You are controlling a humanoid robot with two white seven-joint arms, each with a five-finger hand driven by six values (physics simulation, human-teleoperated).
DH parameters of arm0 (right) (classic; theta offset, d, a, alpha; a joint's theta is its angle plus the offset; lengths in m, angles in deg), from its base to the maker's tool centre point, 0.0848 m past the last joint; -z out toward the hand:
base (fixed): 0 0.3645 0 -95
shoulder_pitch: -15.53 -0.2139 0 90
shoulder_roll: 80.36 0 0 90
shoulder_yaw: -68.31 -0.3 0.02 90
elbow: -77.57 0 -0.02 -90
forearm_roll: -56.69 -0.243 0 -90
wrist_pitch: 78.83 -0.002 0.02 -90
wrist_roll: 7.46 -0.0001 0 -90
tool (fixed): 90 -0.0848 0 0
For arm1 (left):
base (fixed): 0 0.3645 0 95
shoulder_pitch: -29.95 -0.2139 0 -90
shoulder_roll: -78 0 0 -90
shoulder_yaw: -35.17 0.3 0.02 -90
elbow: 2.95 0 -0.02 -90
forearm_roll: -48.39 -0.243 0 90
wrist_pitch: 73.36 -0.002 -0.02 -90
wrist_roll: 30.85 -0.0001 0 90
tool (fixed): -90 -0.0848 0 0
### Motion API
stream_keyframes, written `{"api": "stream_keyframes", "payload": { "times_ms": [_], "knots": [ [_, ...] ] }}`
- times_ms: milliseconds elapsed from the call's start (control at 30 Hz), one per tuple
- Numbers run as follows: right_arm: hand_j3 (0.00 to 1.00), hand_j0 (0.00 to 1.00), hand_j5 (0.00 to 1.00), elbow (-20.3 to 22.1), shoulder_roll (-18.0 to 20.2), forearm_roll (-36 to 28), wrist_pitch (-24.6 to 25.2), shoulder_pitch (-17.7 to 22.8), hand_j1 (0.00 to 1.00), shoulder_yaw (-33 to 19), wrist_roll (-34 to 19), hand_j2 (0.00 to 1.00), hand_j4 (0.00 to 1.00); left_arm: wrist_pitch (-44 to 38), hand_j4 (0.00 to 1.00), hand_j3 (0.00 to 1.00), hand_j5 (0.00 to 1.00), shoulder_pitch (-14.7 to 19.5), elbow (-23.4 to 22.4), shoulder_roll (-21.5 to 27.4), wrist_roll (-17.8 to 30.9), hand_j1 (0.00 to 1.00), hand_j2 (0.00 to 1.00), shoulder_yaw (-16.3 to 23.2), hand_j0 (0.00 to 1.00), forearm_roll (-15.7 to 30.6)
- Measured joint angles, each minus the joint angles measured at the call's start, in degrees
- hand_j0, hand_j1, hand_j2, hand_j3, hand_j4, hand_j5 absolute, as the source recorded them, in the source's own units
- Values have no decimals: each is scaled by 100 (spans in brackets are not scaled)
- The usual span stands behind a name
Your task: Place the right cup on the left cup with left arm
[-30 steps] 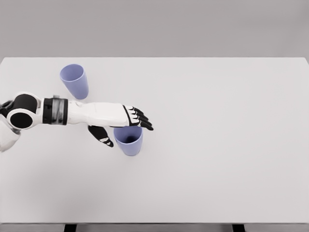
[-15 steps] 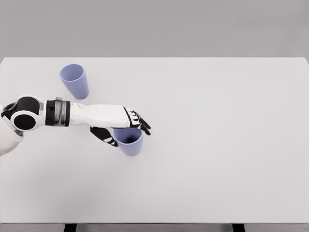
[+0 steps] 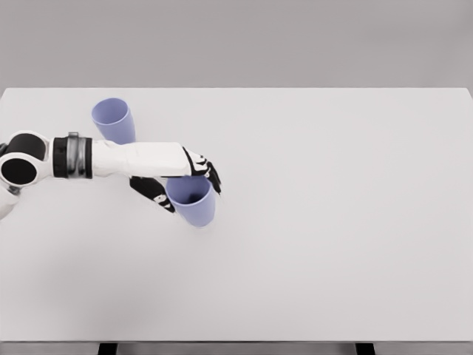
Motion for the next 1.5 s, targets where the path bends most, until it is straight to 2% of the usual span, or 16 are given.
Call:
{"api": "stream_keyframes", "payload": {
  "times_ms": [233, 433, 600, 767, 800, 867, 1033, 1367, 1433, 1500],
  "knots": [
    [100, 100, 100, -1, 0, 0, 0, 0, 100, 0, 1, 100, 100, 0, 52, 52, 52, 378, -15, 510, 3, 52, 52, -13, 52, 561],
    [100, 100, 100, 0, 0, 1, 0, 0, 100, 0, 0, 100, 100, 1, 52, 52, 52, 747, -85, 807, 4, 52, 52, -5, 52, 791],
    [100, 100, 100, -1, 0, 1, 0, 9, 100, 0, 1, 100, 100, 0, 52, 52, 52, 1116, -347, 941, 4, 52, 52, 25, 52, 915],
    [100, 100, 100, -1, 0, 1, 0, 9, 100, 0, 0, 100, 100, 5, 52, 52, 52, 1213, -659, 996, 3, 52, 52, 95, 52, 1016],
    [100, 100, 100, -1, 0, 1, -1, 0, 100, 0, 0, 100, 100, 6, 52, 52, 52, 1362, -714, 1002, 3, 52, 52, 141, 52, 1018],
    [100, 100, 100, -1, 0, 1, 0, 0, 100, 0, 1, 100, 100, 2, 52, 52, 52, 1688, -828, 1031, 2, 52, 52, 368, 52, 1033],
    [100, 100, 100, -1, 0, 1, 0, 9, 100, 0, 1, 100, 100, 7, 52, 52, 52, 1819, -1004, 1056, 3, 52, 52, 781, 52, 1026],
    [100, 100, 100, -1, 0, 2, 0, 9, 100, 0, 1, 100, 100, 5, 52, 52, 52, 2259, -1674, 991, 4, 52, 52, 906, 52, 990],
    [100, 100, 100, -1, 0, 2, 0, 9, 100, 0, 1, 100, 100, 2, 52, 52, 52, 2470, -1813, 965, 3, 52, 52, 1002, 52, 990],
    [100, 100, 100, -1, 0, 1, 0, 0, 100, 0, 1, 100, 100, 4, 53, 53, 53, 2496, -1992, 895, 4, 53, 53, 1099, 53, 985]
  ]
}}
